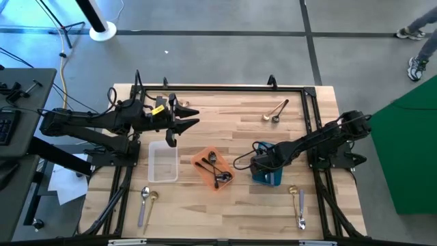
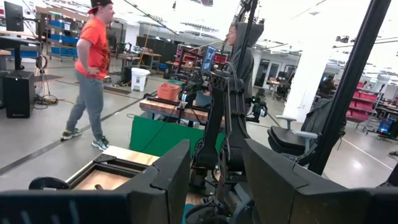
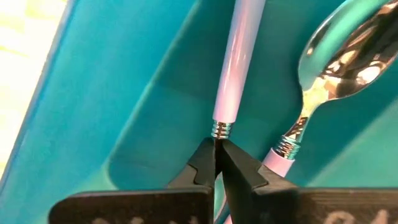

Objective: Sort silverware by color (type)
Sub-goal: Put the top purple spoon into the blue bin

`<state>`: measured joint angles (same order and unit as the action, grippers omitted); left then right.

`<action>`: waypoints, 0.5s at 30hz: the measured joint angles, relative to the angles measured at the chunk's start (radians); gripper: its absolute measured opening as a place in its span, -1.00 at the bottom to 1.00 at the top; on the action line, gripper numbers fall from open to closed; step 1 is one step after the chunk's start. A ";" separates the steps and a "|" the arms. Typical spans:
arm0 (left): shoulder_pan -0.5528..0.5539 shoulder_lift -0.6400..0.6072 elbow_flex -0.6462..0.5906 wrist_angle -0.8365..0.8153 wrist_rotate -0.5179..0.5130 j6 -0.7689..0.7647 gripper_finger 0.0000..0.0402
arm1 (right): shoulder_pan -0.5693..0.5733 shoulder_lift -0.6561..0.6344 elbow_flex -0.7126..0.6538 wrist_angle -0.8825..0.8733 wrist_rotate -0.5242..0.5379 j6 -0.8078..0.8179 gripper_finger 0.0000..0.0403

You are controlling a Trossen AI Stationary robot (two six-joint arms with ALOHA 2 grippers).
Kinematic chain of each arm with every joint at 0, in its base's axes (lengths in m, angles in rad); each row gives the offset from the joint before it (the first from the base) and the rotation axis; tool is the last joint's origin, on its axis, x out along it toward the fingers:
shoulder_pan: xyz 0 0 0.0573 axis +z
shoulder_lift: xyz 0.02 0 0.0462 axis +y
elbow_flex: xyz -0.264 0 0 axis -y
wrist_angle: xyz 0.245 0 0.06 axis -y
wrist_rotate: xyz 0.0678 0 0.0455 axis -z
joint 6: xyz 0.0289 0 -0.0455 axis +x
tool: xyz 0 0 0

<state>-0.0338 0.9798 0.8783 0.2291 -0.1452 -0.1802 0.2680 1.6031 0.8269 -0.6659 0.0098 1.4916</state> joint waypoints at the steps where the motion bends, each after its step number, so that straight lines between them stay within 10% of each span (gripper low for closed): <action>1: 0.000 0.000 0.000 0.000 0.000 0.000 -0.31 | 0.000 0.001 -0.001 0.001 0.000 0.000 -0.95; 15: 0.000 0.000 0.000 0.000 0.000 0.000 -0.31 | 0.000 0.003 -0.003 -0.003 0.007 0.027 -0.82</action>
<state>-0.0336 0.9798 0.8783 0.2291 -0.1452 -0.1802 0.2684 1.6066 0.8238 -0.6689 0.0170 1.5181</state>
